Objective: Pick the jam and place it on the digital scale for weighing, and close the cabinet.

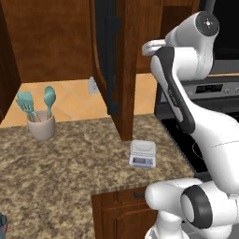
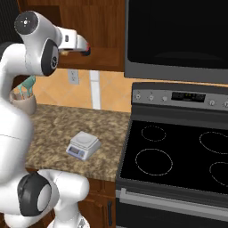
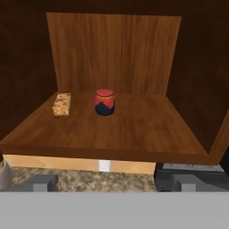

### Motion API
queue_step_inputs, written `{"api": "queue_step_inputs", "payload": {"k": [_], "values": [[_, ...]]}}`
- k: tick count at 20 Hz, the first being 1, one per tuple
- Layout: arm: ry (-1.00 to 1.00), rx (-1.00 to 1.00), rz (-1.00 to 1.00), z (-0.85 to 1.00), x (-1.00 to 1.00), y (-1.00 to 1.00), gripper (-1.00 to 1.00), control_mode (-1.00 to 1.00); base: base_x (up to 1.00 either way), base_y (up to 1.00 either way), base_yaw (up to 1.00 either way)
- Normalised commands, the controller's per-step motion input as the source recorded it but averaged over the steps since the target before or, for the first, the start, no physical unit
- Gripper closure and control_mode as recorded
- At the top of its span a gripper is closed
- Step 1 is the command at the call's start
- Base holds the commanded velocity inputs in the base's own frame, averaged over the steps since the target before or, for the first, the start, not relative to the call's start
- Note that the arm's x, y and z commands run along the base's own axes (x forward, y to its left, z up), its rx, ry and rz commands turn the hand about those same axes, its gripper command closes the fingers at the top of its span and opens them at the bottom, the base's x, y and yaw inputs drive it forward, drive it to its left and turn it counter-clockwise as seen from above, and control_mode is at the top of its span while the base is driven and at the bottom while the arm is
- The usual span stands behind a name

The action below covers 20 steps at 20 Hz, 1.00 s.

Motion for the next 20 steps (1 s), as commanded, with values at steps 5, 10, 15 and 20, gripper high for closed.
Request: {"api": "queue_step_inputs", "payload": {"k": [5,10,15,20], "values": [[0.04,0.00,0.00,0.00,0.63,0.16,-1.00,-1.00,0.00,0.00,0.00],[0.09,0.00,0.00,-0.05,0.68,0.21,-1.00,-1.00,0.00,0.00,0.00],[0.03,0.00,0.00,-0.10,0.61,0.03,-1.00,-1.00,0.00,0.00,0.00],[0.00,0.00,0.00,-0.19,0.52,0.01,-1.00,-1.00,0.00,0.00,0.00]]}}
